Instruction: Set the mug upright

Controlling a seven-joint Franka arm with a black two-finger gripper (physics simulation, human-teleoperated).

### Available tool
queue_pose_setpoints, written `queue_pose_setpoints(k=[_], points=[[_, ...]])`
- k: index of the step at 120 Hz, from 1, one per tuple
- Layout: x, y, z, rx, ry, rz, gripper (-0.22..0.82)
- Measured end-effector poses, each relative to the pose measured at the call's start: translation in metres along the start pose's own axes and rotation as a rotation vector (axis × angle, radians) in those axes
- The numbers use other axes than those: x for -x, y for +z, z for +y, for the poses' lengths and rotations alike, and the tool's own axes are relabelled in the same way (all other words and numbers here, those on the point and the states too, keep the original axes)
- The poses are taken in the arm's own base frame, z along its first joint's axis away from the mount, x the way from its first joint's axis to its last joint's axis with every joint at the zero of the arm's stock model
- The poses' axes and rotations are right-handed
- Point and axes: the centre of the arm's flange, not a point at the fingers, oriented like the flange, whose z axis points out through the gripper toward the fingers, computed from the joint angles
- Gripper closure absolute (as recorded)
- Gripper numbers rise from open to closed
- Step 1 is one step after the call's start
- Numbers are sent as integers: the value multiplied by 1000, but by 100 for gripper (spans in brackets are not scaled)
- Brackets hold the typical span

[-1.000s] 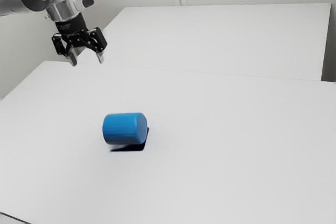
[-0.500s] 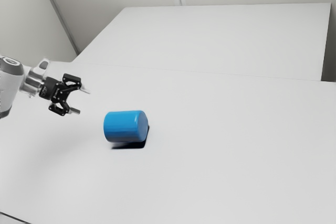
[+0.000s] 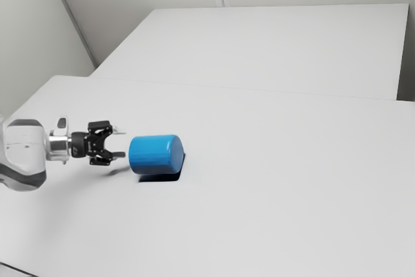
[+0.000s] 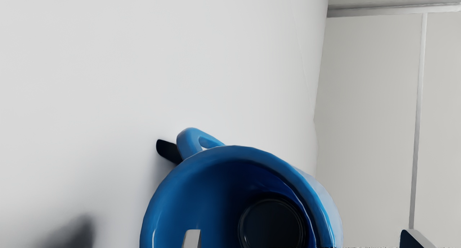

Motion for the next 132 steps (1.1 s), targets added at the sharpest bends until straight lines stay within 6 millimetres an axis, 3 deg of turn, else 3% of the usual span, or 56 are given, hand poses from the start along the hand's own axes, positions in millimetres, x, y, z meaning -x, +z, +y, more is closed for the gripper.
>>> queue_pose_setpoints(k=[59, 85, 104, 110, 116, 132], points=[[13, 58, -2, 138, 175, 47, 1], [12, 60, -1, 163, 221, 67, 51], [12, 60, 6, 192, 255, 67, 68], [6, 57, 20, 204, 291, 71, 71], [-11, 52, 45, 209, 365, 73, 73], [-55, 44, 155, 146, 672, 0, 76]])
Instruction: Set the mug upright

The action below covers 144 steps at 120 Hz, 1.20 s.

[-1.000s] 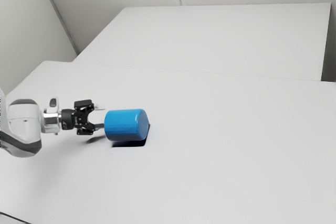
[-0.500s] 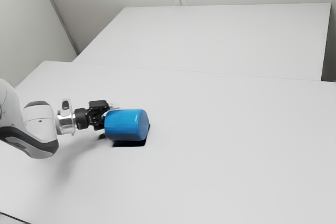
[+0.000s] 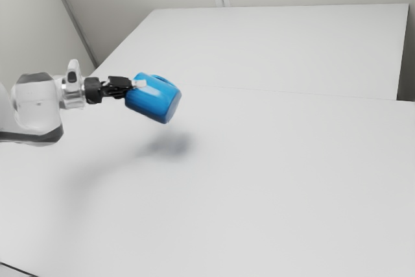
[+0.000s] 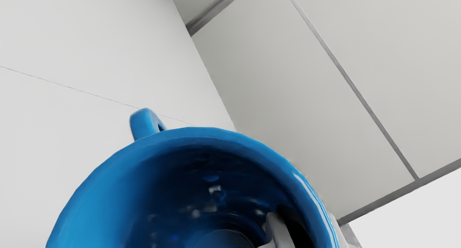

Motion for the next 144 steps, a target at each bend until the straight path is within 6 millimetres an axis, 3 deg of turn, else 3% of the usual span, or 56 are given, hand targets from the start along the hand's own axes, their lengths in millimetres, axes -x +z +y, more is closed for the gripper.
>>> queue_pose_setpoints(k=[5, 12, 29, 48, 63, 75, 93, 116, 144], points=[[-28, 3, 21, -61, 118, -118, 77], [-40, 3, 34, -189, 237, -318, 77], [-42, -12, 23, -514, 341, -679, 78], [-50, 24, 22, -786, 476, -840, 79], [-59, 38, 23, -957, 526, -834, 79], [-45, 64, 24, -1015, 500, -811, 78], [-32, 79, 29, -1076, 389, -721, 78], [-29, 83, 39, -1129, 237, -602, 78], [-13, 90, 30, -1150, 56, -500, 78]])
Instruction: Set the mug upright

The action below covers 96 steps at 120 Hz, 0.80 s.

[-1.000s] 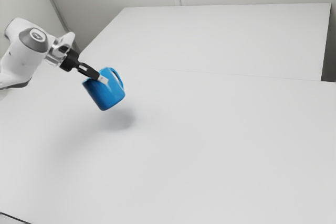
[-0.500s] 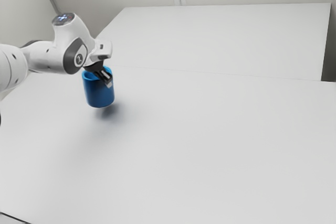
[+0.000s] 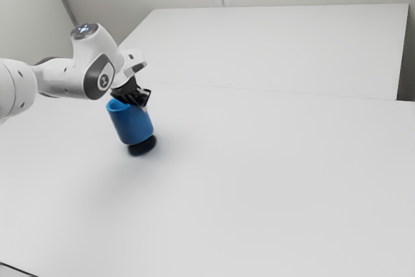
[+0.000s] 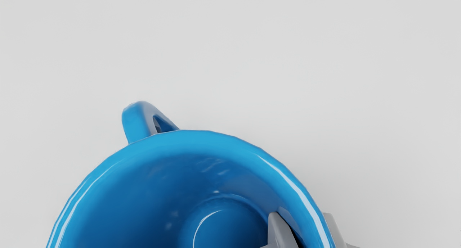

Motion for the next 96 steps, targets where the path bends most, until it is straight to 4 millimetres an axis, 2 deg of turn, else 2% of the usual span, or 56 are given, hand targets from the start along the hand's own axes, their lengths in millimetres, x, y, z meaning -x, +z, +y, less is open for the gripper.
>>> queue_pose_setpoints(k=[28, 51, 66, 71, 75, 84, 96], points=[[4, 28, 5, 13, -123, -27, 78], [4, 31, 5, 32, -185, -32, 38], [1, 18, 5, 37, -207, -17, 21], [-1, 3, 4, 37, -213, -5, 17], [-2, -20, 3, 36, -217, 8, 15], [-6, -83, 2, 34, -224, 28, 10], [-27, -171, -1, 30, -224, 8, 6]])
